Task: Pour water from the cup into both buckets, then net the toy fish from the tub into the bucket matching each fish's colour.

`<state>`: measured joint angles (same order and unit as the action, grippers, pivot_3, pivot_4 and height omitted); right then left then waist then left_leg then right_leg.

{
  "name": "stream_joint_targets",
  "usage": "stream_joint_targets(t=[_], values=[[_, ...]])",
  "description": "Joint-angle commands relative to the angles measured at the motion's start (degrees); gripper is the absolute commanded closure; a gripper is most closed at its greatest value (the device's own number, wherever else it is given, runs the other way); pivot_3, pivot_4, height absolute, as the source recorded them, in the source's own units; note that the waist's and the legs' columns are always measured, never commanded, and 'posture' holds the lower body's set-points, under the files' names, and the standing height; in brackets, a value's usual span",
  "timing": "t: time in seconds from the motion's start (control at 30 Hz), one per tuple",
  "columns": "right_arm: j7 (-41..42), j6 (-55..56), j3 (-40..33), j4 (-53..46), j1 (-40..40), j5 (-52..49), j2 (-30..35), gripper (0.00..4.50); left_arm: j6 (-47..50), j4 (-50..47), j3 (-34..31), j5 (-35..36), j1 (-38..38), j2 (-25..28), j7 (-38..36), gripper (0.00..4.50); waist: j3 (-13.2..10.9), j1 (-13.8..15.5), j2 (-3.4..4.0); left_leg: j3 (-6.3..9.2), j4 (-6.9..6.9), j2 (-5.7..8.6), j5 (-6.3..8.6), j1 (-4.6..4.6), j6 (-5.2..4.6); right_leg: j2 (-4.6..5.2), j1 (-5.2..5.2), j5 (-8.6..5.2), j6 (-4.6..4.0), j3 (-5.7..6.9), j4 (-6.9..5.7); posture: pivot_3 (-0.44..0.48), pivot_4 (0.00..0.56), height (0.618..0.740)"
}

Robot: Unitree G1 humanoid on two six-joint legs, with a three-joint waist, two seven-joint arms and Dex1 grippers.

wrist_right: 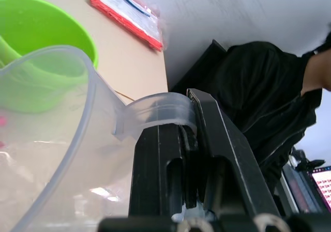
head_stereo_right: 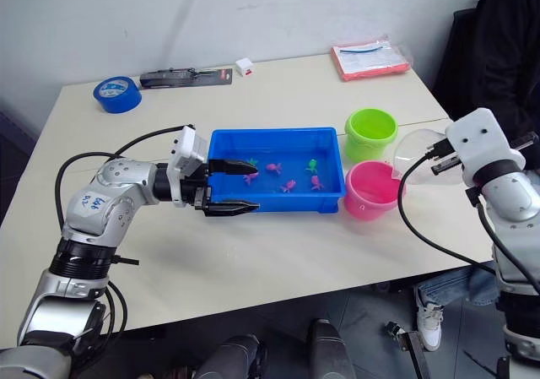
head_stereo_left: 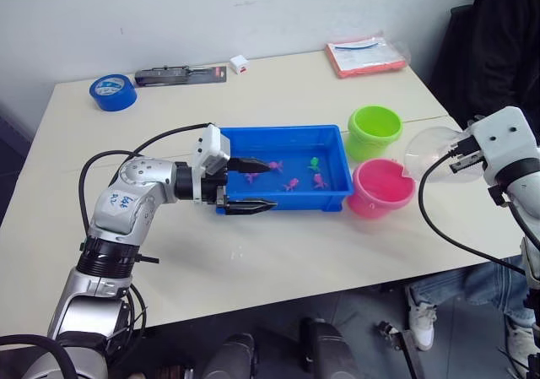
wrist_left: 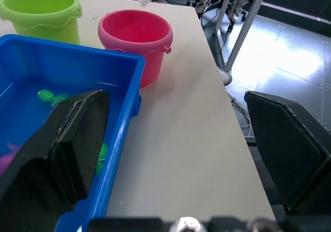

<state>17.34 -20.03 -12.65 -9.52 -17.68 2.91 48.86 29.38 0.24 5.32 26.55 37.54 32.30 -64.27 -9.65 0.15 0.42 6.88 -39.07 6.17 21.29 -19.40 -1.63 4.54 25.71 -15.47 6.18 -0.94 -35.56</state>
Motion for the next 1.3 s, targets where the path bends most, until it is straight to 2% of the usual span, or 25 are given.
stream_joint_targets(t=[0.03,0.53,1.3], values=[[0.3,2.5,-0.3,-1.8,-1.9,2.4,1.5,3.82,-0.9,-1.5,-1.2,0.4,-0.2,0.1,0.2,0.0,0.0,0.0,0.0,0.0,0.0,0.0,0.0,0.0,0.0,0.0,0.0,0.0,0.0,0.0,0.0,0.0,0.15,0.74],[1.4,7.5,3.2,0.3,-4.7,10.0,2.4,3.82,-1.1,-2.4,-1.4,0.8,-1.0,-0.1,0.6,0.0,0.0,0.0,0.0,0.0,-0.01,0.0,0.0,0.0,0.0,0.0,0.0,0.0,0.0,0.01,0.0,0.0,0.15,0.74],[1.8,11.8,2.6,2.8,-5.2,12.7,2.1,3.82,-2.2,-2.6,-1.2,0.8,-1.7,-0.3,0.4,0.0,0.0,0.0,0.0,0.0,-0.01,0.0,0.0,0.0,0.0,0.0,0.0,0.0,0.0,0.01,0.0,0.0,0.15,0.74]])
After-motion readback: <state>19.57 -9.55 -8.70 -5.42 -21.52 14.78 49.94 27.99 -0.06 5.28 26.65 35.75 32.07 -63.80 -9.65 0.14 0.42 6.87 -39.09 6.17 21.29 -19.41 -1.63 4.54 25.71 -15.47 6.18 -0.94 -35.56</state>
